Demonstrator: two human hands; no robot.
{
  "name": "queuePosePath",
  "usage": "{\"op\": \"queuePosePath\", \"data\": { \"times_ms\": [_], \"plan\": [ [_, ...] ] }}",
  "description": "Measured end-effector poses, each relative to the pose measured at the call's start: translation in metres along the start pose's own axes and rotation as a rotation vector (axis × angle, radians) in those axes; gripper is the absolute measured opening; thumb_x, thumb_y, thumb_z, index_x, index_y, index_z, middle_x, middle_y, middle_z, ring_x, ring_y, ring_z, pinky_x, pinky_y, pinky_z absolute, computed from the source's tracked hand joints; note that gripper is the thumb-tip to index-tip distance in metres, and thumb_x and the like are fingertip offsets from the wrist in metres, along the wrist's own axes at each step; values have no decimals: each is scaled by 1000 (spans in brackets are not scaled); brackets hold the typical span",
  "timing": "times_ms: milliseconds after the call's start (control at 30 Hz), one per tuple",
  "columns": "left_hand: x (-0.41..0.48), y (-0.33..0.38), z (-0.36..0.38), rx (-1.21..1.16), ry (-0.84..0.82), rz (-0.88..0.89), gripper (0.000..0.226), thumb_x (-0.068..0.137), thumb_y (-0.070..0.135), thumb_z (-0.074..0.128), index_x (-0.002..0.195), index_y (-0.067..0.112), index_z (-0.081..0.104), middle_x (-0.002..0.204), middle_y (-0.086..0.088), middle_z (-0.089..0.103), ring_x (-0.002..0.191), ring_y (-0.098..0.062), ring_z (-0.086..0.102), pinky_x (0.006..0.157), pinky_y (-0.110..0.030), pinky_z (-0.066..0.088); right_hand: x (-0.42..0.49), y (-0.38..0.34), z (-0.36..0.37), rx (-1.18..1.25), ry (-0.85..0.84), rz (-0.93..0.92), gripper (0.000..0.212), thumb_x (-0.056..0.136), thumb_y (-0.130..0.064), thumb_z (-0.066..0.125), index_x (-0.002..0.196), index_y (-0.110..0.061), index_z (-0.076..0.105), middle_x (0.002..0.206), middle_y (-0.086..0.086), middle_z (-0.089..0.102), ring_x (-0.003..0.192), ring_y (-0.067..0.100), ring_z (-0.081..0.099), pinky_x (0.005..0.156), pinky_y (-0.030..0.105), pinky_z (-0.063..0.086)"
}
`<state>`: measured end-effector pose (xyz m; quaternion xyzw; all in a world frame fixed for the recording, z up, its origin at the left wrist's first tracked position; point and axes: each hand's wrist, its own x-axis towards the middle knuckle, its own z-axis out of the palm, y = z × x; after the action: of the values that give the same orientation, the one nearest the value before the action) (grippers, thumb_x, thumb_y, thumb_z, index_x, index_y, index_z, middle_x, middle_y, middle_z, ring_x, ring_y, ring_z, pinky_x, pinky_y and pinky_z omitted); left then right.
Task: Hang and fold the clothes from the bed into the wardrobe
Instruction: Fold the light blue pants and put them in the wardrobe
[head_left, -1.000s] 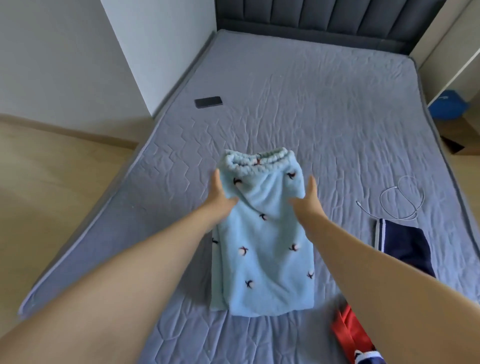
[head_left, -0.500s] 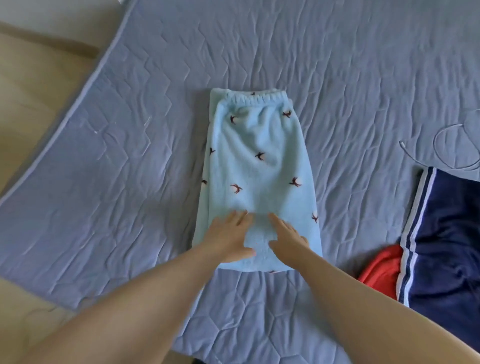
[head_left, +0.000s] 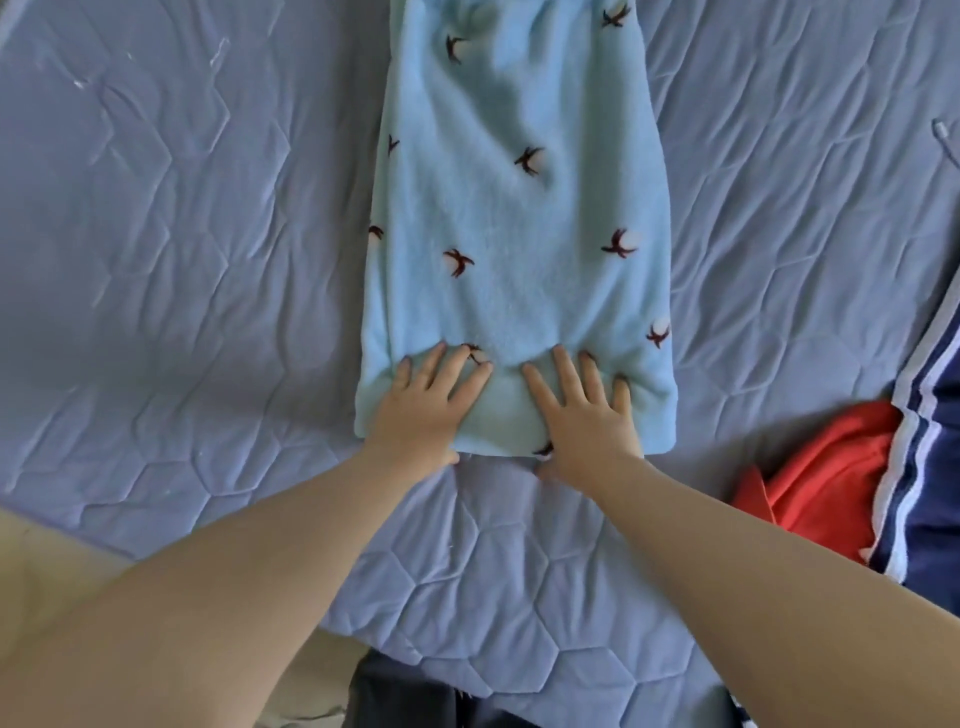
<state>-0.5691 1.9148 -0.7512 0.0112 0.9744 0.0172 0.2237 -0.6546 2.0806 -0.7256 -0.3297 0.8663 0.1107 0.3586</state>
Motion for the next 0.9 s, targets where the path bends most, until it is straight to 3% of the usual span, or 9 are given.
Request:
{"op": "queuePosePath", "data": {
  "times_ms": [67, 100, 233, 300, 367, 467, 667, 833, 900],
  "plan": [
    [0, -4, 8, 1, 121, 37, 73, 63, 23, 72, 128, 11, 42, 124, -16, 59, 110, -38, 60, 80, -55, 51, 1, -1, 8, -33, 65, 14, 95, 90, -40, 54, 145, -32, -23, 155, 6, -24, 145, 30, -11, 115, 52, 6],
    [0, -6, 11, -16, 163, 46, 60, 71, 14, 60, 129, 9, 45, 124, -18, 59, 109, -39, 60, 79, -55, 51, 1, 0, 9, -39, 84, 15, 89, 93, -32, 51, 145, -32, -22, 155, 6, -22, 145, 29, -9, 116, 51, 8],
    [-2, -4, 7, -98, 130, -7, 57, 68, -3, 53, 125, -3, 55, 119, -23, 60, 107, -41, 61, 78, -54, 52, -3, 0, 0, 17, 91, 5, 77, 93, -14, 48, 149, -31, -3, 158, 5, -4, 144, 30, 6, 114, 45, 21],
    [-4, 0, -4, -165, 87, -51, 56, 80, -6, 49, 136, -2, 42, 134, -22, 50, 123, -39, 50, 96, -50, 45, -6, -2, -10, 73, 100, 9, 66, 91, -8, 45, 147, -28, 15, 154, 7, 16, 138, 31, 22, 106, 42, 32],
    [-12, 2, -19, -128, 6, -98, 57, 92, 2, 44, 146, 6, 24, 147, -12, 35, 134, -29, 37, 105, -40, 36, -17, -7, -21, 101, 114, 4, 56, 88, -2, 44, 138, -24, 32, 141, 6, 37, 125, 31, 39, 89, 38, 39],
    [-26, 5, -42, -103, -44, -106, 55, 94, 7, 42, 146, 12, 23, 139, -5, 44, 118, -26, 51, 89, -35, 44, -40, -12, -35, 94, 81, -12, 49, 86, 2, 43, 130, -21, 41, 126, 5, 50, 113, 30, 51, 74, 35, 39],
    [-89, 19, -59, -156, -270, -40, 43, 92, 6, 43, 133, 18, 44, 114, -4, 62, 99, -24, 61, 72, -30, 44, -114, -30, -27, 163, -108, -58, 53, 90, -6, 41, 137, -30, 37, 126, 4, 53, 111, 28, 55, 81, 34, 44],
    [-168, 34, -54, -345, -467, -24, 25, 89, 28, 50, 112, 21, 59, 104, -4, 66, 94, -25, 62, 78, -36, 51, -184, -58, -7, 188, -252, -95, 47, 93, -8, 36, 136, -26, 39, 124, 7, 55, 110, 28, 55, 78, 32, 43],
    [-197, 41, -58, -356, -600, 15, 27, 88, 29, 53, 111, 19, 61, 102, -6, 67, 91, -25, 61, 67, -33, 46, -211, -74, 7, 222, -303, -97, 44, 95, -11, 35, 136, -25, 40, 126, 8, 55, 112, 30, 54, 85, 35, 46]
  ]
}}
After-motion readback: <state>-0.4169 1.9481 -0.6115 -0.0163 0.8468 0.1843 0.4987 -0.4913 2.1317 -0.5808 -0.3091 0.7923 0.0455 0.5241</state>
